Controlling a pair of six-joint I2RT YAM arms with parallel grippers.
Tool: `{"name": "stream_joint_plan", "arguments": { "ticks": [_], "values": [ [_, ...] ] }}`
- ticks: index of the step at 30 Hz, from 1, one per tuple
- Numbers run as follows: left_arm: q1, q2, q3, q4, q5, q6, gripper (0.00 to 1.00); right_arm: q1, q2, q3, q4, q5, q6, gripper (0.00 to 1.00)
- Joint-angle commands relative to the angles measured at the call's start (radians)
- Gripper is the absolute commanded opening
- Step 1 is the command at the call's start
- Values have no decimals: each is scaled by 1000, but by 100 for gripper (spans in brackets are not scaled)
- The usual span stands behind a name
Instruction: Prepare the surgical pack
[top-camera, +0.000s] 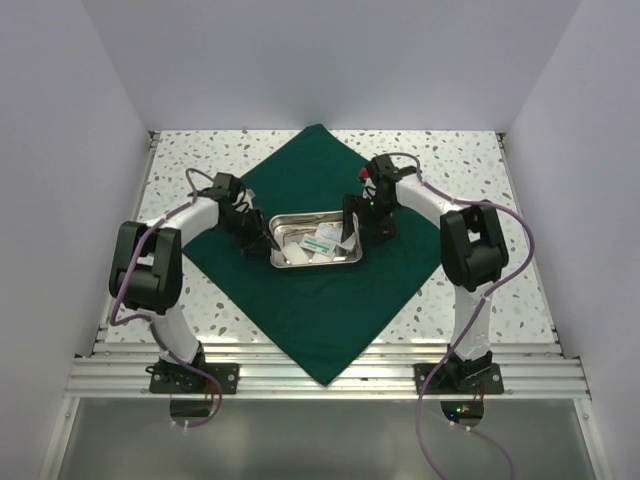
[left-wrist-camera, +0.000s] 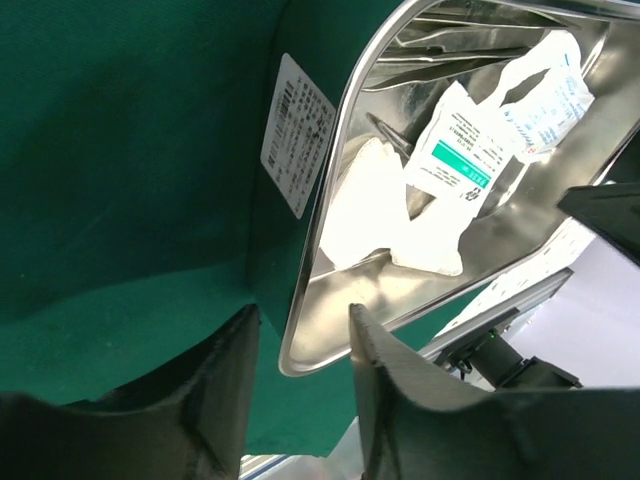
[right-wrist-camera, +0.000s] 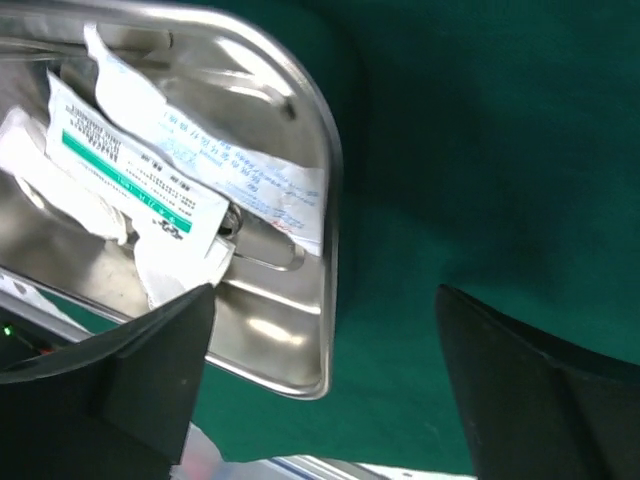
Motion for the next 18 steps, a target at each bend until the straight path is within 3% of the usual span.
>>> {"name": "stream_joint_plan", "arguments": {
  "ticks": [1, 6, 8, 10, 14, 18],
  "values": [
    [3, -63, 40, -39, -39, 28, 47, -23, -68, 81, -65, 114, -58, 99],
    [17, -138, 39, -112, -123, 54, 55, -22, -167, 93, -146, 274, -87, 99],
    [17, -173, 27, -125, -162, 64, 56, -26, -215, 40, -143, 243, -77, 99],
    [17, -235, 17, -149, -206, 67, 57, -49, -283, -3, -143, 111, -60, 99],
    [20, -342, -1, -197, -297, 54, 55, -31, -423, -94, -137, 68, -99, 99],
    [25, -478, 2, -238, -378, 21, 53, 61, -503, -134, -184, 48, -147, 89]
  ]
}}
